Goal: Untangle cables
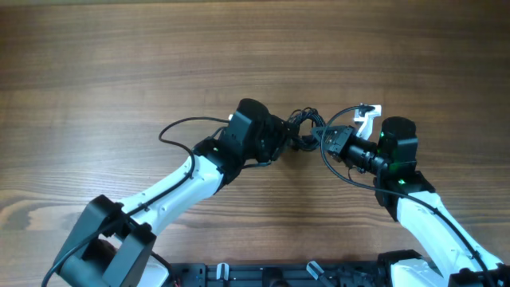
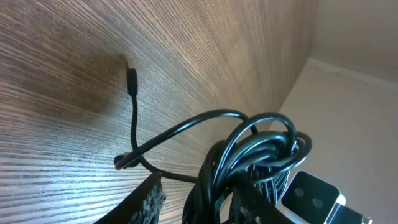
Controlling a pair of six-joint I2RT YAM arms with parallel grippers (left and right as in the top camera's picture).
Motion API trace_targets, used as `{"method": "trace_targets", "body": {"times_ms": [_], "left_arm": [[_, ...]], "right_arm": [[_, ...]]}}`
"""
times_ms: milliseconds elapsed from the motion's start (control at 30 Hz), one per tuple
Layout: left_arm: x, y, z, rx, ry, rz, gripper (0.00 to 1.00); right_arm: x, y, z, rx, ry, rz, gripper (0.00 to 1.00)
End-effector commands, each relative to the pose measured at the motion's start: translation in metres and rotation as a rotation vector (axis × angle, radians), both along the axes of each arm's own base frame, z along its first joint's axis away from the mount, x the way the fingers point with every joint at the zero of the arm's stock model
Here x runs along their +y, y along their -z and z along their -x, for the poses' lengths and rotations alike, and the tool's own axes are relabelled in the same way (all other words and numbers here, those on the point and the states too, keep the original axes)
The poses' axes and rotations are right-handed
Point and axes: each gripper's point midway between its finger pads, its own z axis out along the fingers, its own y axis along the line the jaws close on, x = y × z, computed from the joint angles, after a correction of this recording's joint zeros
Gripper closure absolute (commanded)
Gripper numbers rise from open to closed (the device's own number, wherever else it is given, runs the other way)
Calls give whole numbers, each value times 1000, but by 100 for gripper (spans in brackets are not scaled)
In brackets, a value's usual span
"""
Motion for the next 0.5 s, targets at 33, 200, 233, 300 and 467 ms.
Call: {"method": "trace_targets", "body": {"times_ms": [33,200,233,300,467], "left_arm": [[-9,6,9,0,28,-23,77],[-1,3,-4,-141,85,-95,96],[4,1,-10,-228,148,-138,96],[13,-5,-14,-336,274,-164,96],[34,-59,-5,-639,581,-12,96]], "right_arm": [[4,-7,1,-5,-15,-27,95],[9,-9,7,-3,-55,-42,94],[9,-8,7,-24,-66,-24,92],[8,-6,8,-125,-122,63,84],[-30,1,-10,-241,-55,230,70]]}}
